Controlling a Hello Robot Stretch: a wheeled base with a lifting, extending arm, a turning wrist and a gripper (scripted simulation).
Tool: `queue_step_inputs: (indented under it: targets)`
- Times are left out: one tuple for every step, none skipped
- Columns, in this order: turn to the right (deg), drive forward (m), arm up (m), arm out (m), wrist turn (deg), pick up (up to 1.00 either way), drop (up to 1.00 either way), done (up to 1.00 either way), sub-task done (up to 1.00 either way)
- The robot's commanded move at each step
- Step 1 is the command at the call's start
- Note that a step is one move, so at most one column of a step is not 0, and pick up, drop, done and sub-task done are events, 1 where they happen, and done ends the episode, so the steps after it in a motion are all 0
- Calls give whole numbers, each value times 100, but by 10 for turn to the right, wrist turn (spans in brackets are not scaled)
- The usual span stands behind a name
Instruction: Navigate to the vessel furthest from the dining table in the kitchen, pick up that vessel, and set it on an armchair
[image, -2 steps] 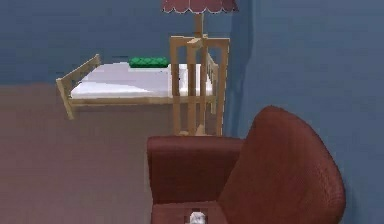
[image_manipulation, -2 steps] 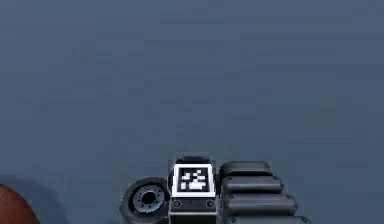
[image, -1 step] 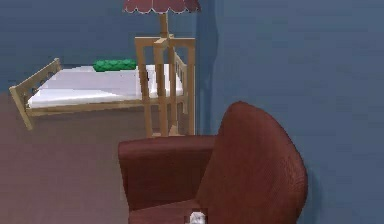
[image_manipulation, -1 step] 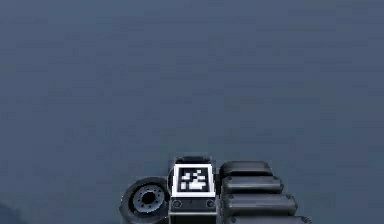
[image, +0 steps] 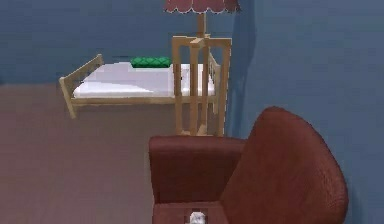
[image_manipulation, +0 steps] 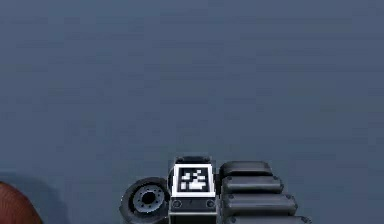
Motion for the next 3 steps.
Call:
queue_step_inputs:
  targets:
    - [60, 0, 0, 0, 0, 0, 0, 0, 0]
    - [420, 0, 0, 0, 0, 0, 0, 0, 0]
    - [0, 5, 0, 0, 0, 0, 0, 0, 0]
